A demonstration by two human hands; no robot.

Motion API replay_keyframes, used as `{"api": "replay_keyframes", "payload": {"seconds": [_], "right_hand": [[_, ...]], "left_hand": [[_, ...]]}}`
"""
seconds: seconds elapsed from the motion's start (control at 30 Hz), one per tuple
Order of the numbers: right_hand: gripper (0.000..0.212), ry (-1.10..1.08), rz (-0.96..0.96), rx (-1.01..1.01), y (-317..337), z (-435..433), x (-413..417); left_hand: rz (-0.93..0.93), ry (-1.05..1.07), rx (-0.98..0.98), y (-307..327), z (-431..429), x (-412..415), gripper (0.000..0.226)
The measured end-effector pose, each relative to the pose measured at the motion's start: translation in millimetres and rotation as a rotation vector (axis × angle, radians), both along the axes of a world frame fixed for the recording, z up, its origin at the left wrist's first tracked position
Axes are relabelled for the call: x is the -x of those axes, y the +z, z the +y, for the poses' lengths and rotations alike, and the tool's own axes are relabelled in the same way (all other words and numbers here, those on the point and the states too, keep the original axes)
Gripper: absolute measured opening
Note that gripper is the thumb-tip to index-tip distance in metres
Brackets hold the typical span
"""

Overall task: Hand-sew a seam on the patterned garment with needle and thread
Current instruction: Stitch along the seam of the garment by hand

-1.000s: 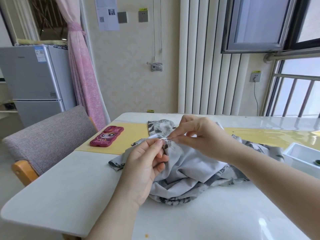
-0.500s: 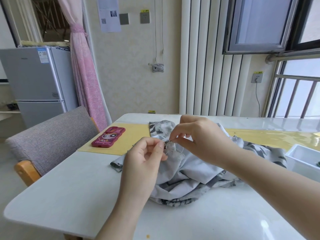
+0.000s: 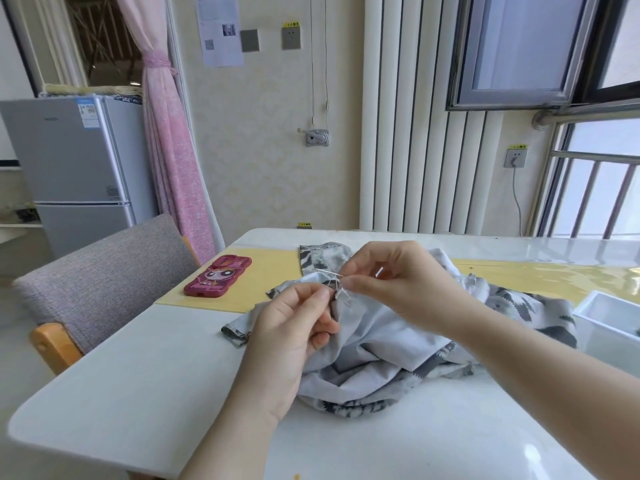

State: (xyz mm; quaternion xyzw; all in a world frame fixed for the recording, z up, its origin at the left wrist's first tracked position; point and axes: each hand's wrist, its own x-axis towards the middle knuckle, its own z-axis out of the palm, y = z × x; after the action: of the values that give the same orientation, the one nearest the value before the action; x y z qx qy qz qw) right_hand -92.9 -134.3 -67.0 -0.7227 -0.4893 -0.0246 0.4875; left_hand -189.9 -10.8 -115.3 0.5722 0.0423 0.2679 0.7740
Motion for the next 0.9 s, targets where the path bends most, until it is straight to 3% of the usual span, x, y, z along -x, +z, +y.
{"api": "replay_keyframes", "payload": {"seconds": [0.13,0.27,0.5,0.53,0.63,0.7,0.77,0.9], "right_hand": [[0.009,-0.189,-0.344,0.089,-7,4,-7],[0.007,-0.108,-0.499,0.196,-5,-1,-10],[0.008,0.084,-0.055,0.079,-4,-4,-7],[0.005,0.115,-0.002,0.046,-4,-4,-6],[0.029,0.185,0.114,-0.031,-4,0,-2],[0.024,0.188,0.173,-0.056,-4,2,-1],[0.005,0.196,0.244,-0.049,-4,2,-3],[0.021,0.226,0.344,-0.019,-2,2,-3]], "left_hand": [[-0.077,0.273,-0.438,-3,0,3,0.013],[-0.103,0.316,-0.482,0,2,5,0.012],[-0.065,0.076,-0.127,4,8,5,0.014],[-0.061,0.071,-0.119,4,7,5,0.015],[-0.056,0.092,-0.159,3,4,2,0.014],[-0.060,0.103,-0.203,3,1,1,0.013],[-0.071,0.103,-0.225,4,-2,1,0.013],[-0.049,0.095,-0.243,5,-6,0,0.014]]}}
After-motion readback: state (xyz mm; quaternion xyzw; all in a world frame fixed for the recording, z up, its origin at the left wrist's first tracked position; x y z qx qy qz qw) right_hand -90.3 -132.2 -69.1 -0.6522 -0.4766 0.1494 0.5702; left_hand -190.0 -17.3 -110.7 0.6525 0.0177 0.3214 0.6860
